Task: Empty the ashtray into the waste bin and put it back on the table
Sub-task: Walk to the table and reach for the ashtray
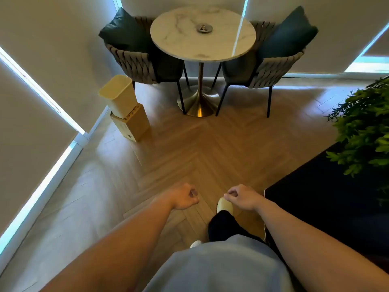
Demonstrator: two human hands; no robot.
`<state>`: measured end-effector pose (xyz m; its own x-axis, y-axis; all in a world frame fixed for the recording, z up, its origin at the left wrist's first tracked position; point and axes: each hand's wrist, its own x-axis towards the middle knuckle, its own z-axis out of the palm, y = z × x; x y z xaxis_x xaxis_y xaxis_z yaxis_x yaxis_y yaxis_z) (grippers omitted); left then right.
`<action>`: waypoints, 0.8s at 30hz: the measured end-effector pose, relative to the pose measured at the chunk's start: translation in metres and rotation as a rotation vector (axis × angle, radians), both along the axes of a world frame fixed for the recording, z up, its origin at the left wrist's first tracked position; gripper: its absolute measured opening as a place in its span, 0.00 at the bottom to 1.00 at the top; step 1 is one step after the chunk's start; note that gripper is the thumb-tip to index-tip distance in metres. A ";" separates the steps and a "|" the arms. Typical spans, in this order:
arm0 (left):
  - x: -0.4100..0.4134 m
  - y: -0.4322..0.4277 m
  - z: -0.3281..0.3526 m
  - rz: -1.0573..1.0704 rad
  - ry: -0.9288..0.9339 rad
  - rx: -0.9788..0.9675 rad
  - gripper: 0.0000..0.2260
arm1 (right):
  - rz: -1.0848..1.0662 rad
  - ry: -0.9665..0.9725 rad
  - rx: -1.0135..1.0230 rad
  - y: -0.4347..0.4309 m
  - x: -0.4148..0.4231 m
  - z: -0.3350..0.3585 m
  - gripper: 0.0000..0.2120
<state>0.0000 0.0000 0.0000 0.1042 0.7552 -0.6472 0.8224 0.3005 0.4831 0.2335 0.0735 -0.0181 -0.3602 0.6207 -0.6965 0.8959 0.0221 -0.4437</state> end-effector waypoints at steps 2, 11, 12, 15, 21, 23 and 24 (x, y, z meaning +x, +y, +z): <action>-0.005 0.010 -0.003 0.013 -0.015 -0.011 0.17 | -0.007 -0.007 -0.030 0.010 -0.004 -0.001 0.27; -0.025 0.084 -0.014 0.051 -0.039 -0.089 0.17 | 0.016 -0.010 -0.059 0.090 -0.024 -0.012 0.26; -0.027 0.095 -0.014 0.057 -0.042 -0.095 0.16 | 0.014 -0.005 -0.068 0.101 -0.026 -0.012 0.26; -0.029 0.133 -0.016 0.082 -0.059 -0.111 0.16 | 0.018 0.001 -0.084 0.141 -0.029 -0.014 0.27; -0.029 0.221 -0.006 0.120 -0.070 -0.086 0.16 | 0.041 -0.003 -0.088 0.234 -0.027 -0.012 0.28; -0.028 0.251 -0.001 0.132 -0.071 -0.056 0.16 | 0.053 -0.002 -0.071 0.266 -0.027 -0.008 0.27; -0.027 0.264 0.002 0.135 -0.070 -0.045 0.15 | 0.056 0.000 -0.062 0.280 -0.028 -0.006 0.27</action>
<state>-0.0265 0.2640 0.0020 0.0495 0.7355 -0.6757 0.7381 0.4288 0.5209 0.2058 0.3536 -0.0240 -0.3937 0.5553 -0.7326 0.8939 0.0452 -0.4461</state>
